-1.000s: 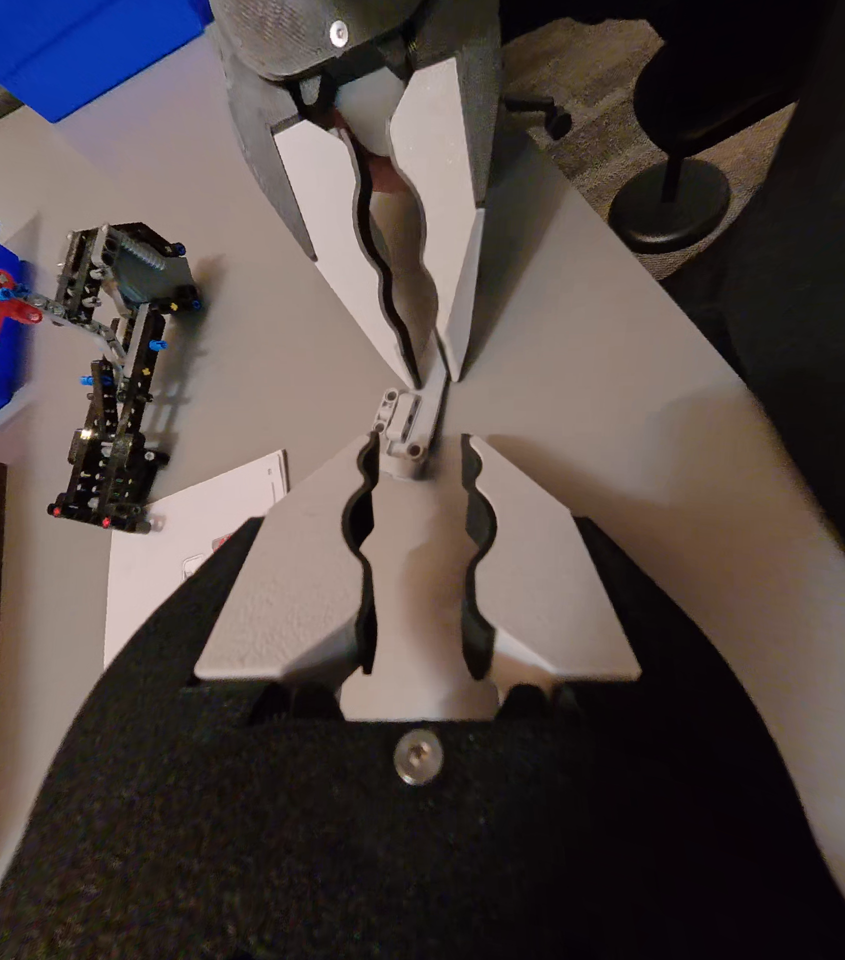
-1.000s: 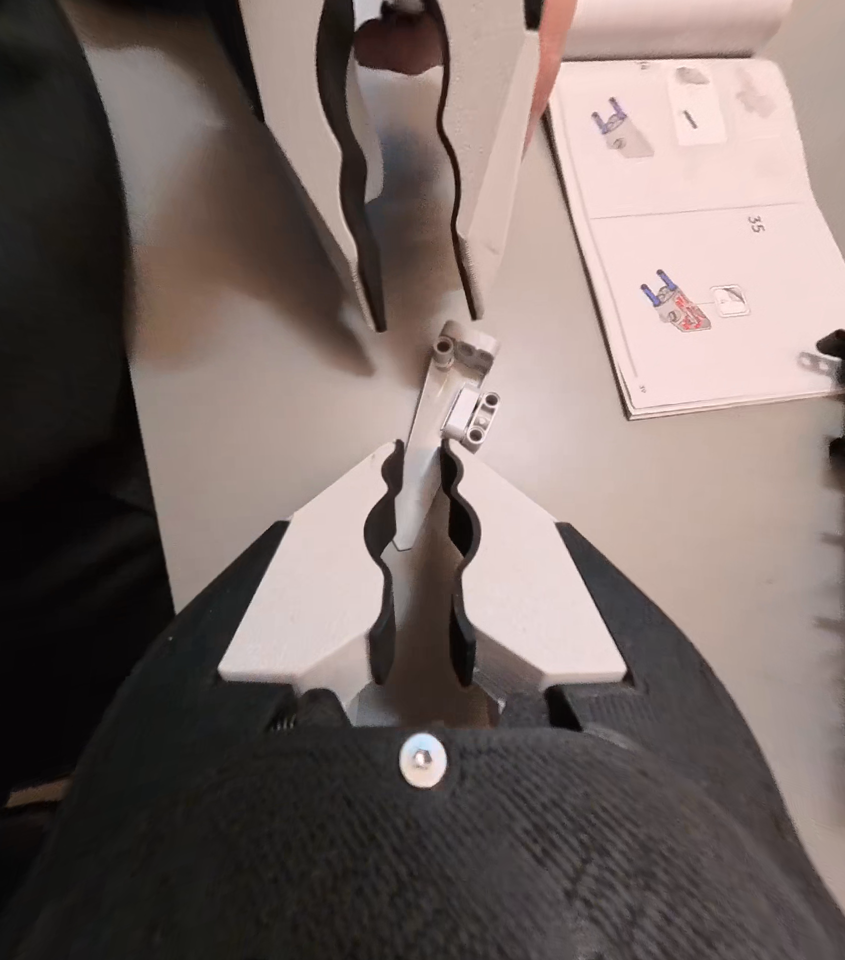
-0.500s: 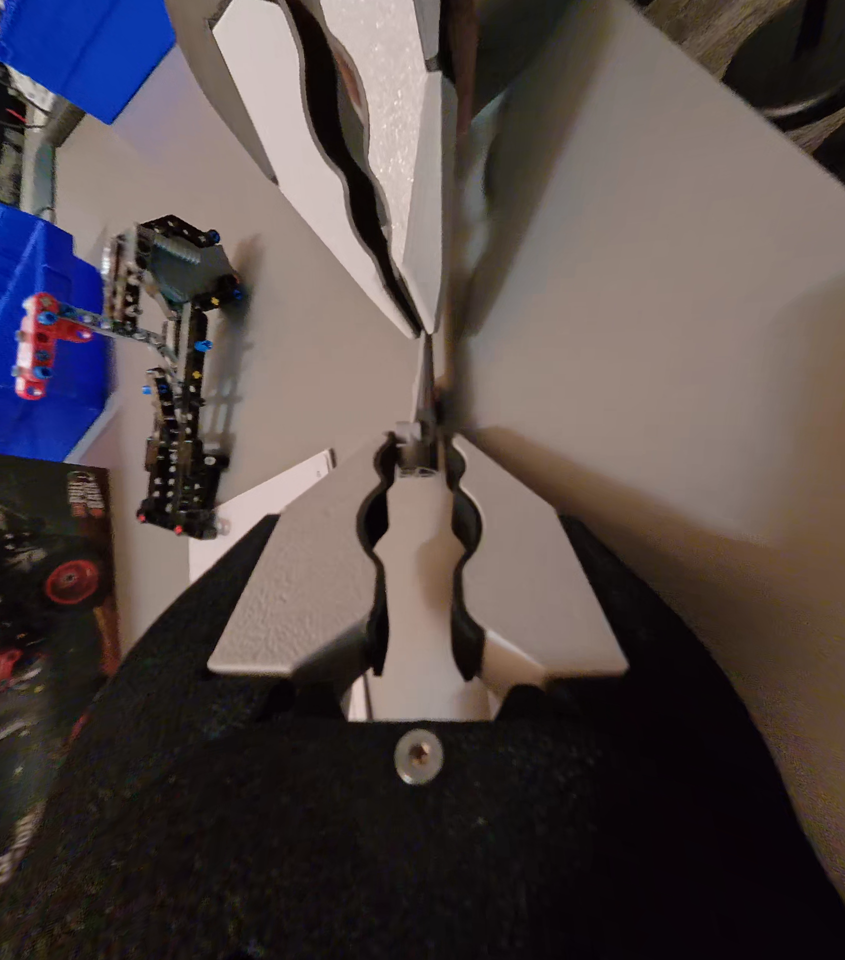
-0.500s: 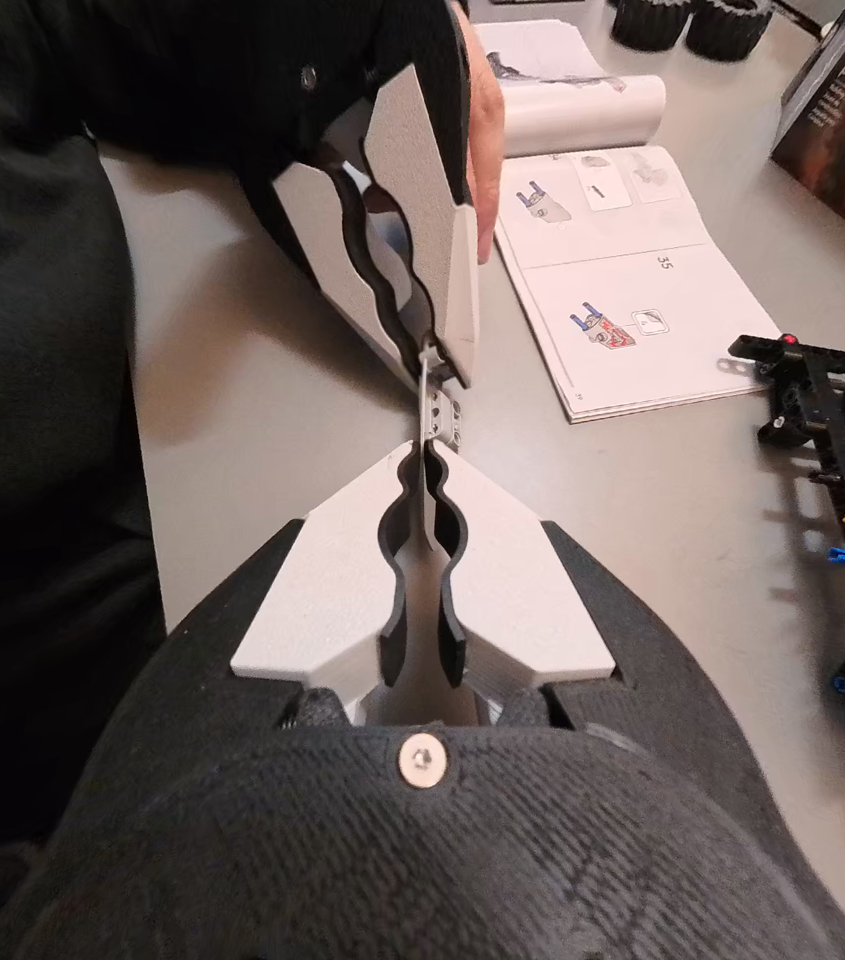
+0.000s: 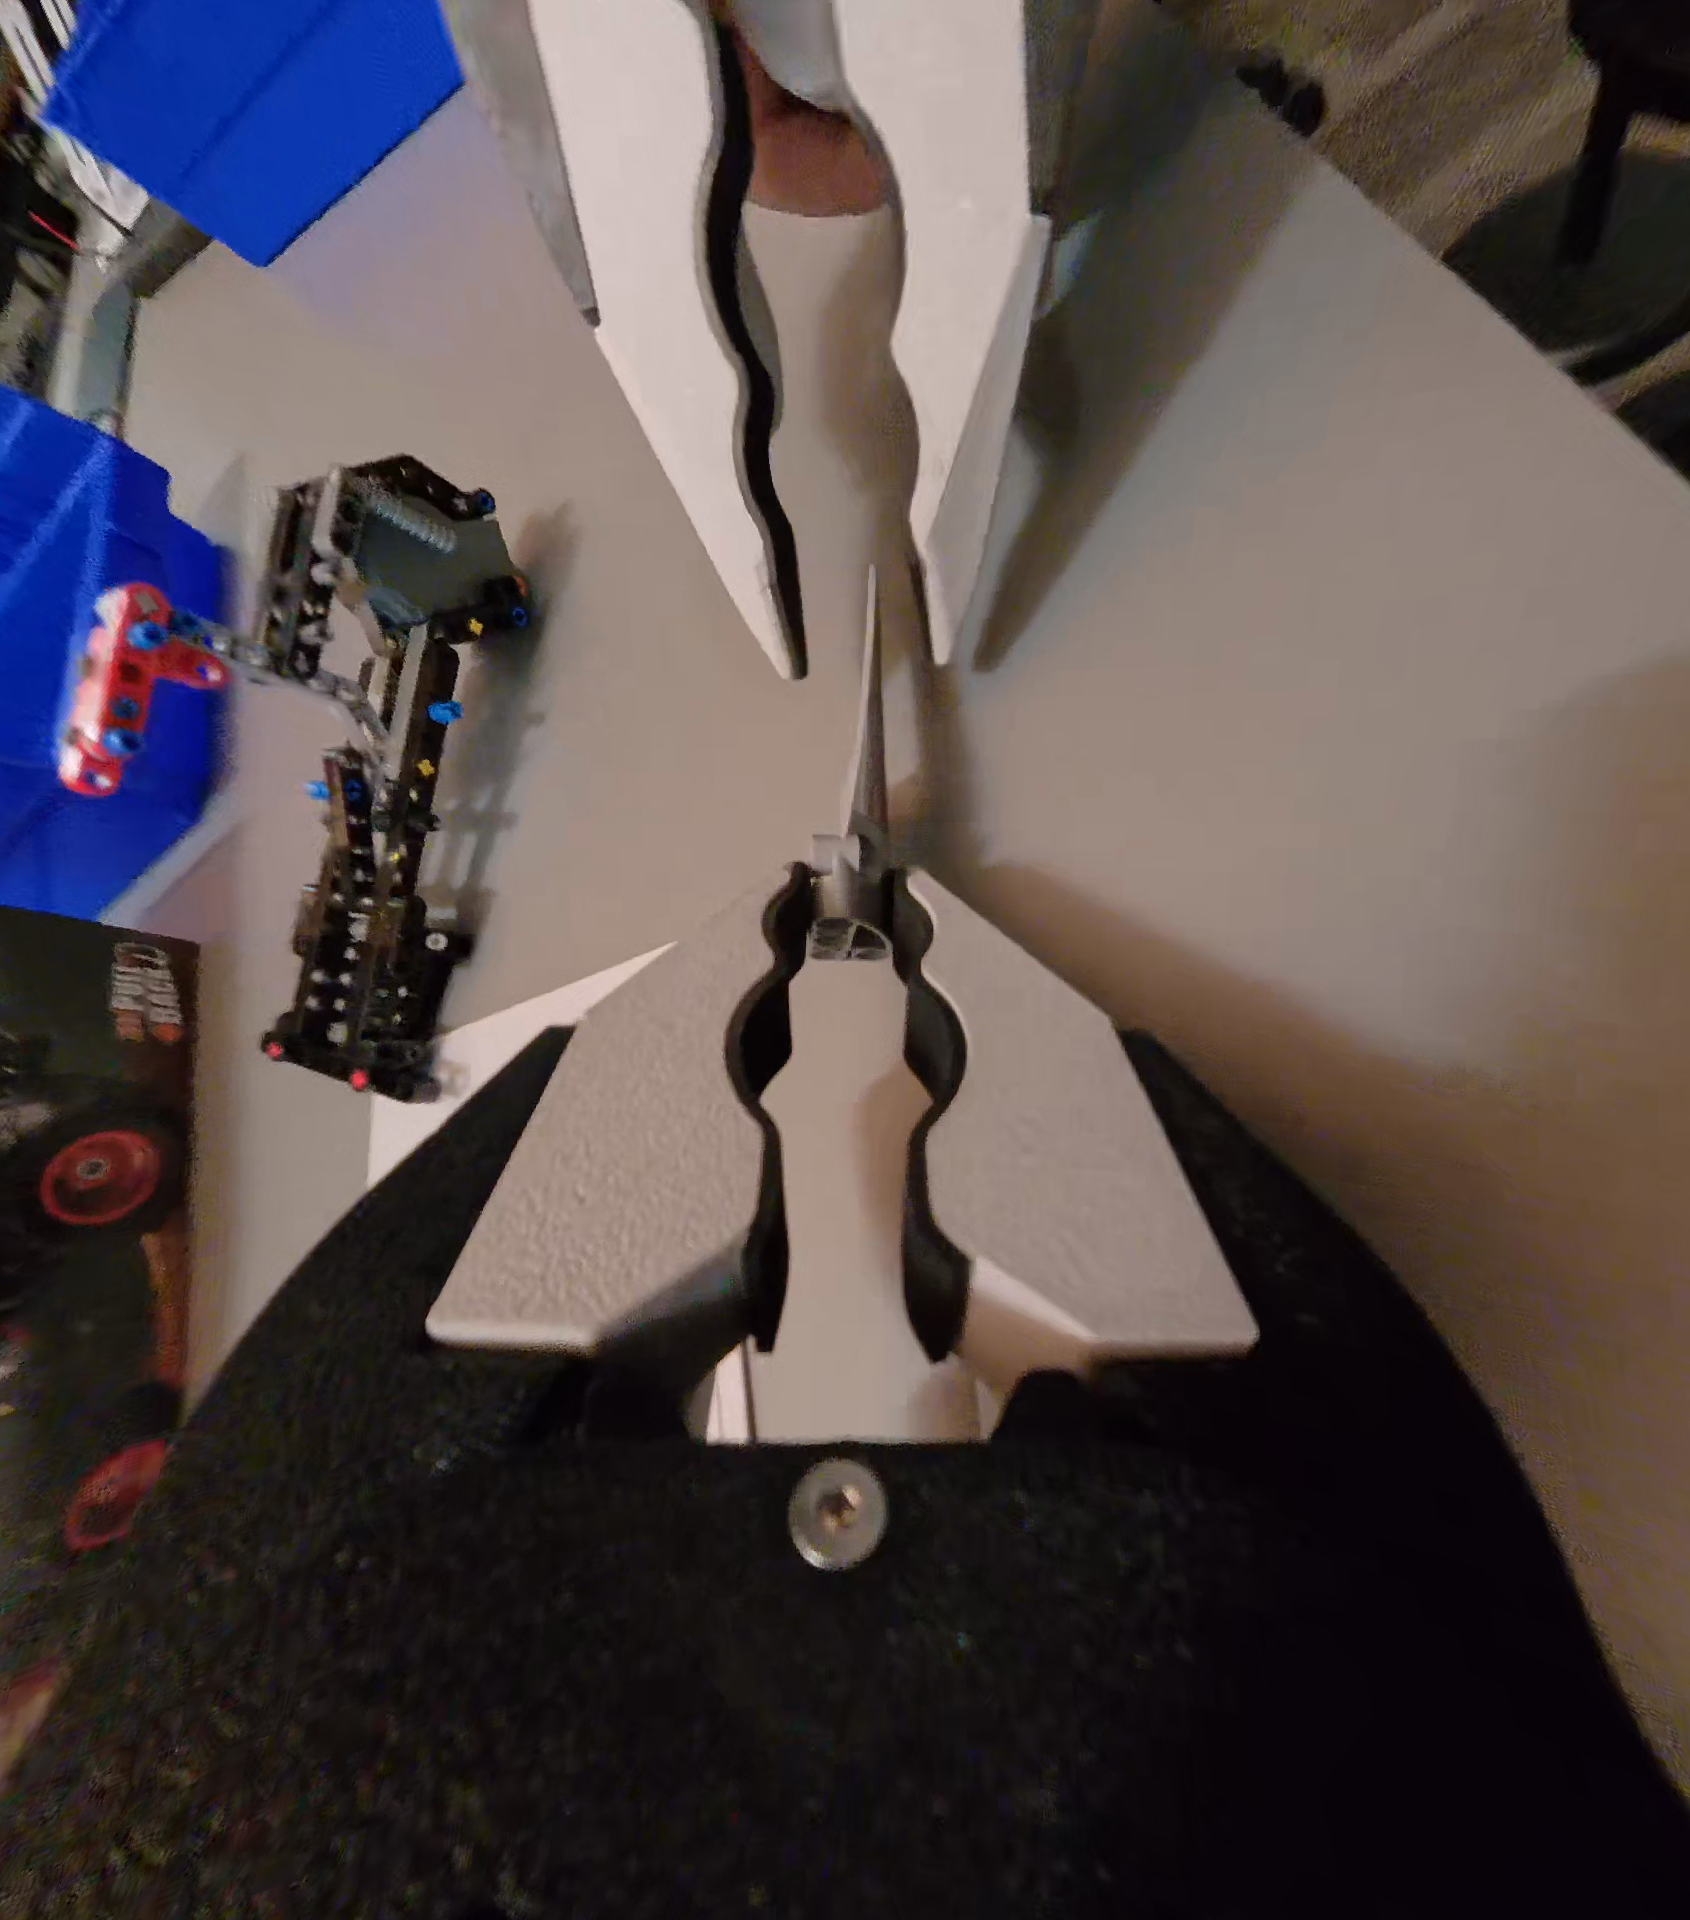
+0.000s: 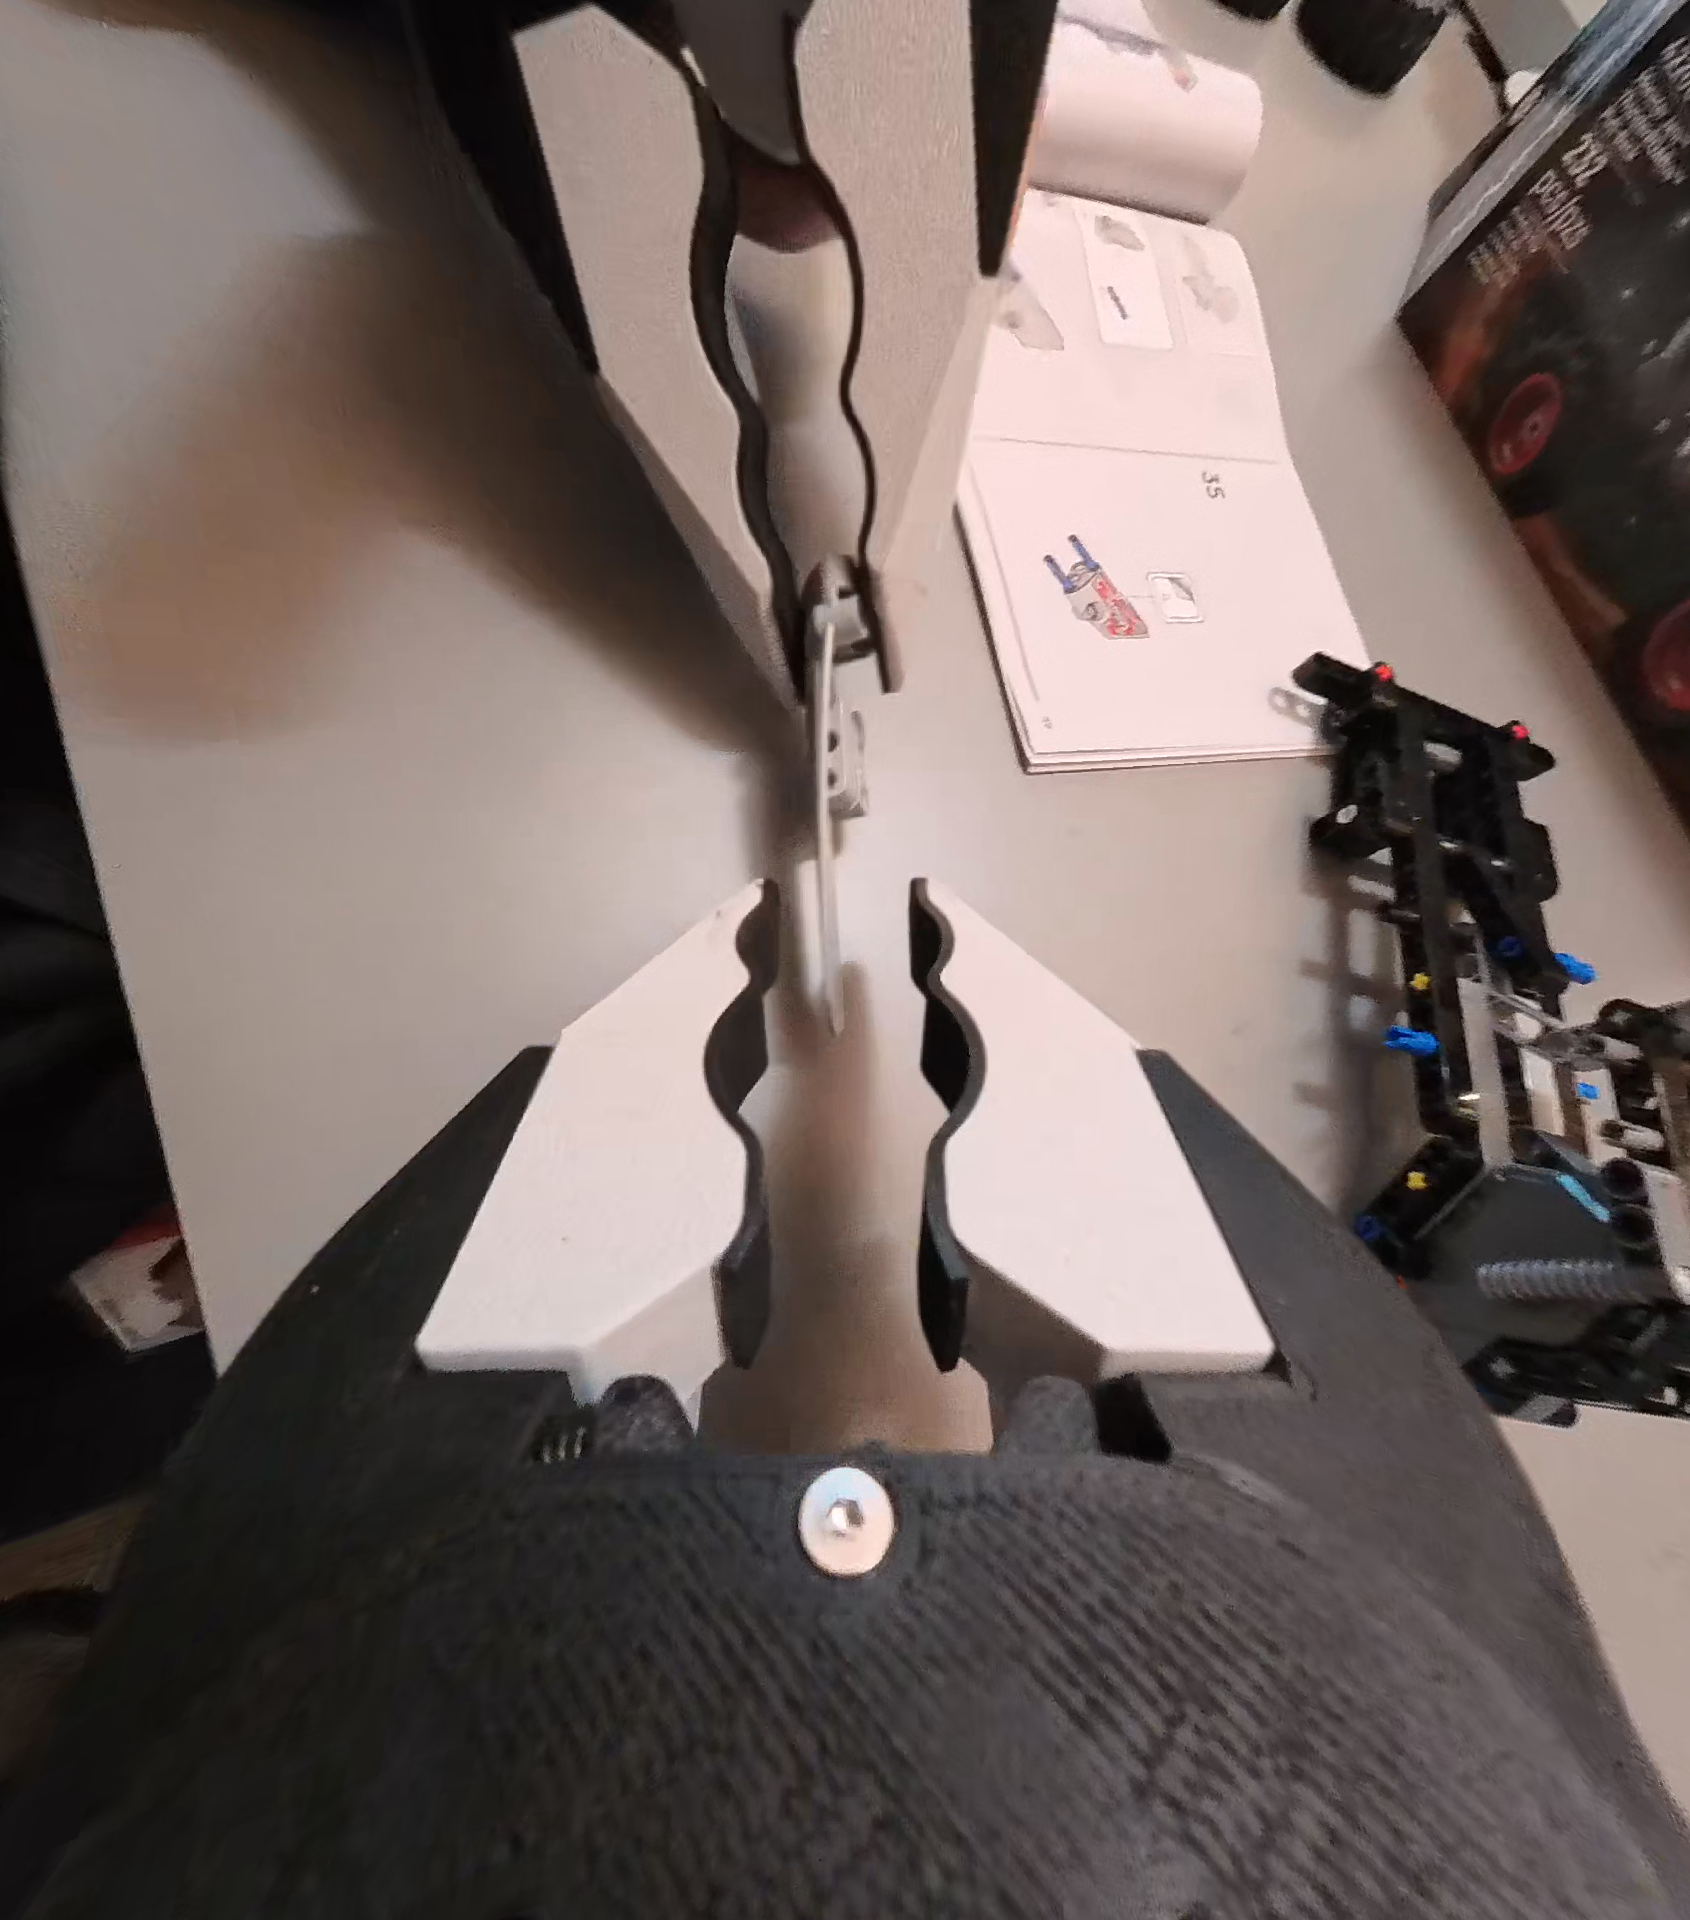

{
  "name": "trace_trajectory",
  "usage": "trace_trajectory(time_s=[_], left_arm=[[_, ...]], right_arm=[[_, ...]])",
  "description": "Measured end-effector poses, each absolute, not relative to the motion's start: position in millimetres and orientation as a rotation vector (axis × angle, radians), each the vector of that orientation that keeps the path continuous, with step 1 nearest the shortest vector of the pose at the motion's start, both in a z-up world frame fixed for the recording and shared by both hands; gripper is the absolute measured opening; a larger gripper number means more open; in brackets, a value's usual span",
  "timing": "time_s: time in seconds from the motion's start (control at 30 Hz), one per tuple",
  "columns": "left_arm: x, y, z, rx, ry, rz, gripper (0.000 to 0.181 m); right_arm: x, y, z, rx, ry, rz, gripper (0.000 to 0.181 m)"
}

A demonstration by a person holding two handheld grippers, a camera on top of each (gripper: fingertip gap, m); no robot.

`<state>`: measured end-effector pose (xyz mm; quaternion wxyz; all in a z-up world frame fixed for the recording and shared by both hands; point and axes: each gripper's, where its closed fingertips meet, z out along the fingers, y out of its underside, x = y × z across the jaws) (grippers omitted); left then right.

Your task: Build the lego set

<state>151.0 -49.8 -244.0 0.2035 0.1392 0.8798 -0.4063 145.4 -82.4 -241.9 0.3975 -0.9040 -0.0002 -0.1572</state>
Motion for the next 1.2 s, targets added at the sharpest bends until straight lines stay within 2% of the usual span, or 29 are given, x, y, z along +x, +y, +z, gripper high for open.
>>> trace_trajectory(time_s=[0.03,0.37,0.47,0.67,0.93,1.1,1.2], left_arm=[[151,-50,-244,0.354,2.500,-1.159,0.012],[164,-64,-225,0.207,2.574,-1.391,0.013],[175,-64,-218,0.218,2.501,-1.364,0.034],[177,-71,-206,0.394,2.358,-1.248,0.037],[174,-90,-205,0.337,2.525,-1.340,0.027],[177,-100,-198,0.267,2.584,-1.433,0.004],[176,-104,-198,0.237,2.625,-1.482,0.008]], right_arm=[[147,-81,-240,-2.277,-0.002,-0.408,0.022],[157,-83,-224,-2.270,-0.065,-0.399,0.000],[156,-85,-220,-2.221,-0.002,-0.289,0.000],[167,-100,-226,-2.290,0.131,-0.210,0.000],[172,-102,-214,-2.351,0.000,-0.175,0.000],[177,-99,-204,-2.311,-0.029,-0.198,0.000],[175,-103,-202,-2.289,-0.017,-0.183,0.000]])
